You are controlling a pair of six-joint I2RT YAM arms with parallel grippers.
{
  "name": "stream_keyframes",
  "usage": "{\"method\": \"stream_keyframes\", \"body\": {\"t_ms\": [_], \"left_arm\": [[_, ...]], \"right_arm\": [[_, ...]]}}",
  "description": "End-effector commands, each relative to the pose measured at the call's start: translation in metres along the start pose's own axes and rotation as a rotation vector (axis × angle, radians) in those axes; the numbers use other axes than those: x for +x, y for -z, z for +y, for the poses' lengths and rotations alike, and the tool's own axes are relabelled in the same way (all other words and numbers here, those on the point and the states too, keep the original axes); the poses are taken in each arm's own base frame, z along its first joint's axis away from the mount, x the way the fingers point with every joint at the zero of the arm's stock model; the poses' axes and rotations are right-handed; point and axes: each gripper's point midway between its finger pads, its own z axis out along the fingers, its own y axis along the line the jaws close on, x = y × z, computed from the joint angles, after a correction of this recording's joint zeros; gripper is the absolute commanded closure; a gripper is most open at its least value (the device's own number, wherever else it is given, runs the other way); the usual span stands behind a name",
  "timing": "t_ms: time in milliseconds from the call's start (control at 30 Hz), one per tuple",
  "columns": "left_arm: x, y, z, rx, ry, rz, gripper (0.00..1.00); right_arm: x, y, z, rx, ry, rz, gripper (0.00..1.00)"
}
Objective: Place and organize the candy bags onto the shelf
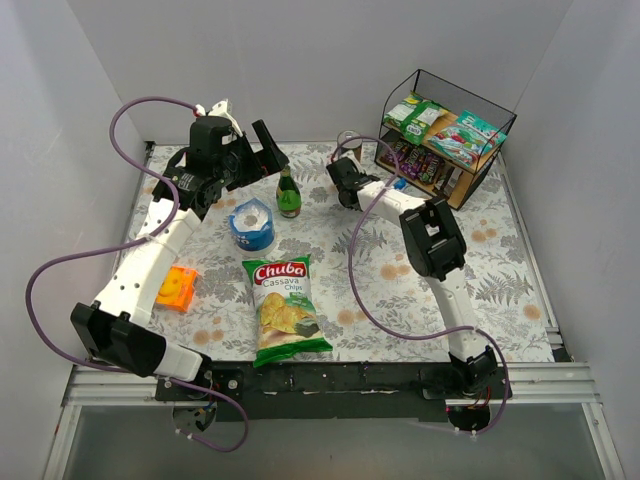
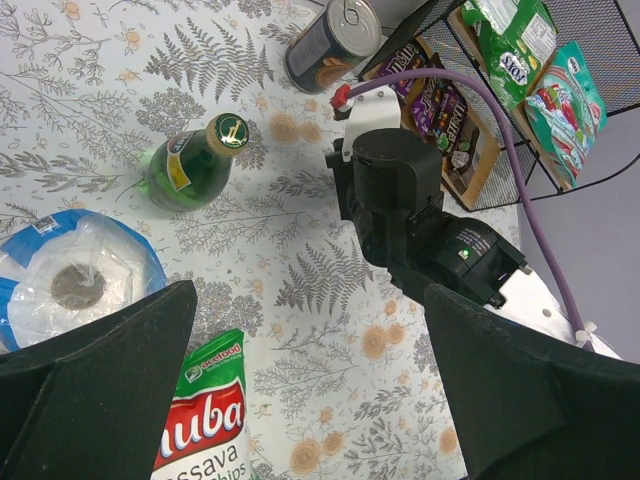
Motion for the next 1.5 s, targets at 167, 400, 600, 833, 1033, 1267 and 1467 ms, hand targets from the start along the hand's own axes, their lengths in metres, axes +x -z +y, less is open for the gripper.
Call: {"method": "stream_keyframes", "body": {"t_ms": [167, 400, 600, 833, 1033, 1267, 1467], "left_arm": [[-0.014, 0.015, -0.011, 0.027, -0.020, -0.048, 0.02], [-0.019, 0.020, -0.015, 0.043, -0.025, -0.067, 0.02], [-0.018, 0.022, -0.016, 0.056, -0.024, -0.067, 0.02], [-0.015, 0.022, -0.019, 0.074, -0.012, -0.057, 0.02], [-0.014, 0.020, -0.021, 0.085, -0.005, -0.048, 0.02], [-0.010, 0.016, -0.019, 0.077, -0.003, -0.034, 0.02], [-0.009, 0.012, -0.017, 0.066, -0.003, -0.027, 0.02]], "right_arm": [[0.027, -0.009, -0.023, 0.070, 0.094, 0.037, 0.99], [0.005, 0.034, -0.081, 0.185, 0.095, -0.111, 0.99], [-0.011, 0.072, -0.119, 0.255, 0.058, -0.239, 0.99], [-0.019, 0.092, -0.152, 0.326, 0.073, -0.305, 0.99], [-0.015, 0.082, -0.167, 0.307, 0.098, -0.324, 0.99], [-0.010, 0.063, -0.187, 0.262, 0.106, -0.353, 0.99], [-0.004, 0.050, -0.196, 0.203, 0.129, -0.388, 0.99]]}}
